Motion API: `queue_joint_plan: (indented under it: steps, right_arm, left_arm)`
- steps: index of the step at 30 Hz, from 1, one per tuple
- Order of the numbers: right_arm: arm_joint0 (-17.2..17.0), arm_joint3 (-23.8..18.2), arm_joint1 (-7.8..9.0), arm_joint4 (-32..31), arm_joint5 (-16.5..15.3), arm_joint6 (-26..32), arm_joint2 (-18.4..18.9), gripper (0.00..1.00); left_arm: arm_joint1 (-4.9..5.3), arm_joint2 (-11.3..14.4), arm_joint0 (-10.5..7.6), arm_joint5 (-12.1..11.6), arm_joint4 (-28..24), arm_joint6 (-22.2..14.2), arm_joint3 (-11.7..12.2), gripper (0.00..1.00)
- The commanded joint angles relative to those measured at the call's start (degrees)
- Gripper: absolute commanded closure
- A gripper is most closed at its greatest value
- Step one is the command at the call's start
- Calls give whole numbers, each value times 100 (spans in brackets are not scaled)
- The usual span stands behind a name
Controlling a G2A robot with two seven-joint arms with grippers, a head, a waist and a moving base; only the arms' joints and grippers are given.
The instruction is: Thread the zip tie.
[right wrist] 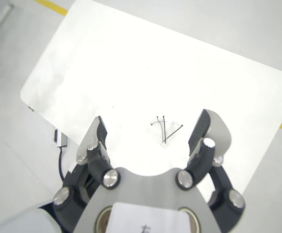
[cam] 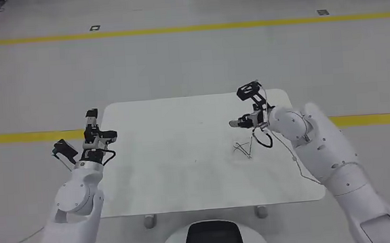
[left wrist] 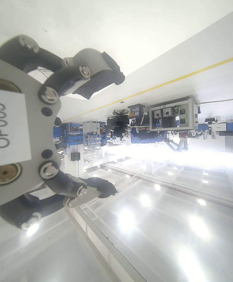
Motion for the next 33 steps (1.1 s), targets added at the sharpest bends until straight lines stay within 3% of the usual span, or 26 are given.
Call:
queue_joint_plan:
  steps: [1, 3, 12, 18, 23, 29, 33]
  right_arm:
    - [148, 186, -35, -57, -113, 117, -197, 0]
    - [213, 319, -60, -27, -309, 236, -349, 0]
    - [213, 319, -60, -27, -309, 236, -349, 0]
    - [371, 298, -75, -413, -547, 490, -580, 0]
    - [723, 620, -181, -439, -641, 795, -947, 0]
    - [1136, 1339, -368, -416, -601, 943, -1429, 0]
    - [1155, 1366, -377, -430, -578, 950, -1448, 0]
  left_arm:
    - [0, 0, 0, 0, 0, 0, 0, 0]
    - [0, 0, 0, 0, 0, 0, 0, 0]
    - [0, 0, 0, 0, 0, 0, 0, 0]
    - [0, 0, 0, 0, 0, 0, 0, 0]
    - [0, 0, 0, 0, 0, 0, 0, 0]
    - [0, 0, 0, 0, 0, 0, 0, 0]
    - [0, 0, 0, 0, 0, 0, 0, 0]
